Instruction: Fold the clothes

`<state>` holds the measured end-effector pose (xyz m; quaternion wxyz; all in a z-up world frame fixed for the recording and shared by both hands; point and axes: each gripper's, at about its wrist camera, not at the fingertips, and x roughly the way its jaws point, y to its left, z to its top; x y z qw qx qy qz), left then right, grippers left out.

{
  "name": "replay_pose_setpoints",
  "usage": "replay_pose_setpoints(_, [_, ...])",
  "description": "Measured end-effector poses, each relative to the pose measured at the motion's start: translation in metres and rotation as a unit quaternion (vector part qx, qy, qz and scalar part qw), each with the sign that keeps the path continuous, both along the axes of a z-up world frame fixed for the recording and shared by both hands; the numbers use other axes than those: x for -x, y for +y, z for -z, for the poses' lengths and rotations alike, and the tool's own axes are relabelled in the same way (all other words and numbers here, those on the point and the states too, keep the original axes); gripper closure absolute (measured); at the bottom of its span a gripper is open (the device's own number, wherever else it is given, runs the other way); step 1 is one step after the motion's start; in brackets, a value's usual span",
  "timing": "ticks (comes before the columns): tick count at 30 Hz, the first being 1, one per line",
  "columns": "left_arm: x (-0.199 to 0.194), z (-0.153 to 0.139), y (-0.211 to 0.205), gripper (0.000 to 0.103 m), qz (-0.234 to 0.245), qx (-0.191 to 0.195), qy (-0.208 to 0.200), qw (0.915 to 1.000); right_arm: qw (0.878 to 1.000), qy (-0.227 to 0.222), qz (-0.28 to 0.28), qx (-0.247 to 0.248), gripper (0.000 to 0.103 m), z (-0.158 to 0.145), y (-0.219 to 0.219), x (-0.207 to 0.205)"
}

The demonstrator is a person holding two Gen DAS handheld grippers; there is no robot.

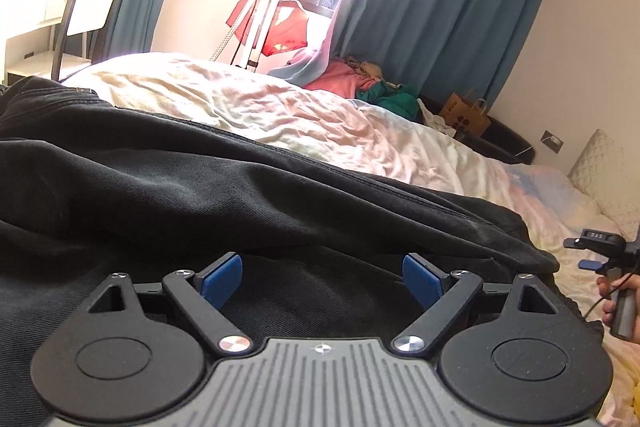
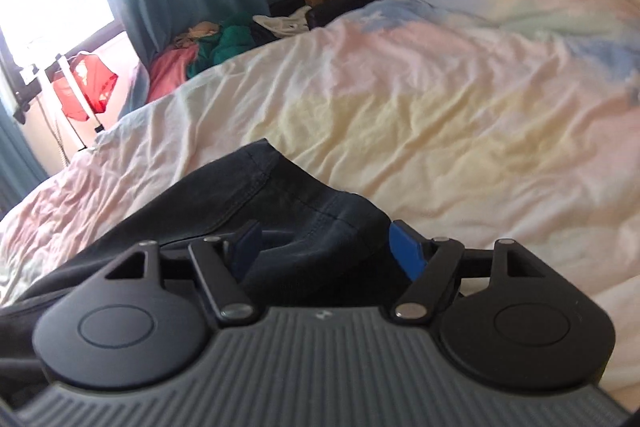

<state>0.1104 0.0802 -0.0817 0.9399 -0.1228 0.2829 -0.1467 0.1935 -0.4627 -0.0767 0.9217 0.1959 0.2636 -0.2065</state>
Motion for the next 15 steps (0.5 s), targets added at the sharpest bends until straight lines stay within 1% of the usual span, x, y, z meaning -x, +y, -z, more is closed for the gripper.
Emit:
replay_pose_setpoints(2, [0.011, -0.007, -0.001, 0.014, -0.007, -0.009, -0.013, 0.9999, 0.999, 0.001, -0.035, 0.026, 0.030, -0.018, 0.024, 0.015])
replay_pose_setpoints(4, [0.024, -0.015, 0.000, 0.014, -0.004, -0.011, -0.028, 0.9995, 0.995, 0.004, -0.080, 0.059, 0.030, -0.035, 0.053, 0.030])
replay_pose_setpoints(7, [0.044, -0.025, -0.002, 0.012, 0.004, -0.025, -0.050, 0.9985, 0.988, -0.009, -0.131, 0.079, 0.030, -0.058, 0.097, 0.055])
replay_pose_setpoints(11, [0.070, -0.033, -0.003, 0.010, 0.008, -0.035, -0.064, 0.9973, 0.980, -0.029, -0.179, 0.075, 0.030, -0.083, 0.148, 0.084])
replay_pose_setpoints(13, [0.080, -0.035, -0.001, 0.010, 0.012, -0.025, -0.065, 0.9975, 0.977, -0.045, -0.200, 0.067, 0.030, -0.091, 0.175, 0.099])
replay_pose_setpoints(15, [0.090, -0.038, 0.000, 0.009, 0.014, -0.018, -0.071, 0.9972, 0.972, -0.061, -0.218, 0.060, 0.030, -0.093, 0.194, 0.113])
